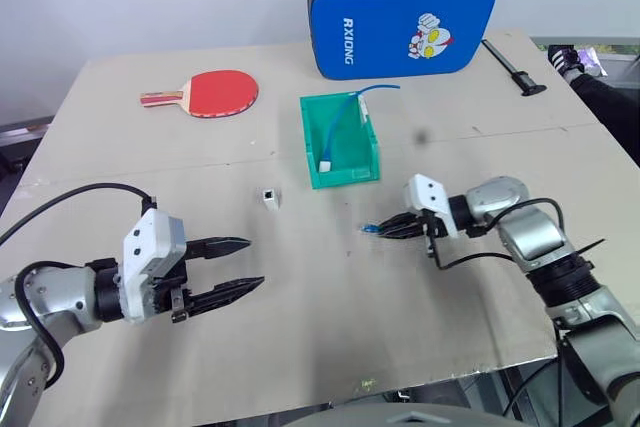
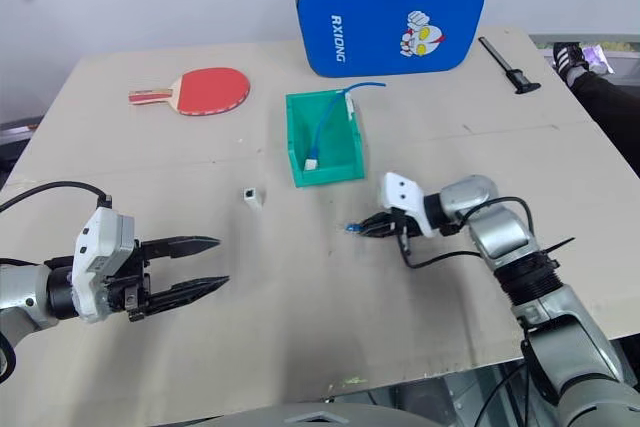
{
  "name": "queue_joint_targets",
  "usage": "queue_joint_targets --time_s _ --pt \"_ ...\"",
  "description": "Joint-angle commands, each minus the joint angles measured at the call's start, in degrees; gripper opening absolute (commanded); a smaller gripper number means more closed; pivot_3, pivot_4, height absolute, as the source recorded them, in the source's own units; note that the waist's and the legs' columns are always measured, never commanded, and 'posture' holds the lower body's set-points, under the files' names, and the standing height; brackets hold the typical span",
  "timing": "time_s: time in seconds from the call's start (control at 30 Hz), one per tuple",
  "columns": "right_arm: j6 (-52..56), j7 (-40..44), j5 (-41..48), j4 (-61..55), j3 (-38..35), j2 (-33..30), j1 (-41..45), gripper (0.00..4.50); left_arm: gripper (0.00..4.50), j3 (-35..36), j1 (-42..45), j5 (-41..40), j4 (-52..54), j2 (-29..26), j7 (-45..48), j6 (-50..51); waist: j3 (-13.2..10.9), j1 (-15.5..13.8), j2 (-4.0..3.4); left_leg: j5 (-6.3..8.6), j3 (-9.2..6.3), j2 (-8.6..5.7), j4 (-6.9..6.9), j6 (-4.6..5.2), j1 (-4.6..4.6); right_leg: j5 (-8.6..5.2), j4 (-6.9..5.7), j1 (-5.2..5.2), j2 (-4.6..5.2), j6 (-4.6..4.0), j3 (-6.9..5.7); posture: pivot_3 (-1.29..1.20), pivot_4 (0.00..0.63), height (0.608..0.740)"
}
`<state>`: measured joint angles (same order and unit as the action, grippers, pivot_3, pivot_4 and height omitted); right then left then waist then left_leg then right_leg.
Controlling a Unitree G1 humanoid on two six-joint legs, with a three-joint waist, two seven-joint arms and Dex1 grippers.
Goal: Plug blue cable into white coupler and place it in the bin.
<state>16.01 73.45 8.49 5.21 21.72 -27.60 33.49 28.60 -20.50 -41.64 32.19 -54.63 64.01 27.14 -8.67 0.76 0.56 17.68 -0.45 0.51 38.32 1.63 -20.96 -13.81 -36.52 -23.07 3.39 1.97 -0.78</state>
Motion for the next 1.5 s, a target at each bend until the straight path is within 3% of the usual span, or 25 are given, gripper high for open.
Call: queue_joint_targets --time_s 0.03,0.4,0.8,0.9,1.5 --pt "-0.9 -1.7 -2.4 -1.0 2.1 1.5 1.5 0.09 3.15 0.2 0.5 0.9 0.7 -0.7 0.6 -0.2 0.0 0.0 0.01 -0.01 0.00 -0.02 0.01 -0.01 0.00 0.00 -0.01 0.00 0.02 0.00 -0.01 0.00 0.150 0.740" --pt "1.3 -2.2 0.4 -3.2 -2.7 -0.9 2.5 0.09 3.15 -0.7 1.0 1.4 0.4 -0.1 0.9 -0.1 0.0 -0.1 0.09 -0.05 -0.01 -0.12 0.02 -0.09 -0.09 0.00 -0.08 -0.11 -0.05 0.00 0.01 0.00 0.150 0.740" --pt "3.3 -6.4 -2.0 0.0 -1.6 -0.7 0.1 0.09 3.15 -1.6 2.3 2.0 -1.3 0.2 2.0 -0.8 0.0 0.0 0.13 -0.06 0.01 -0.12 0.03 -0.10 -0.09 0.00 -0.18 -0.15 -0.14 0.00 0.00 0.00 0.150 0.740" --pt "4.4 -6.7 -1.3 -1.3 -2.0 -0.2 -0.3 0.87 3.15 -1.5 2.0 2.2 -1.4 0.5 2.2 -1.0 0.0 0.0 0.13 -0.06 0.02 -0.12 0.03 -0.10 -0.09 0.00 -0.18 -0.15 -0.14 0.00 0.00 0.00 0.150 0.740" --pt "8.7 -11.5 -4.9 2.1 0.7 2.5 -0.7 0.87 3.15 -1.3 1.6 3.4 -2.0 1.3 3.4 -2.3 0.1 0.1 0.23 -0.09 0.01 -0.09 0.03 -0.14 0.01 0.00 -0.27 -0.15 -0.16 -0.01 0.04 0.00 0.150 0.740"
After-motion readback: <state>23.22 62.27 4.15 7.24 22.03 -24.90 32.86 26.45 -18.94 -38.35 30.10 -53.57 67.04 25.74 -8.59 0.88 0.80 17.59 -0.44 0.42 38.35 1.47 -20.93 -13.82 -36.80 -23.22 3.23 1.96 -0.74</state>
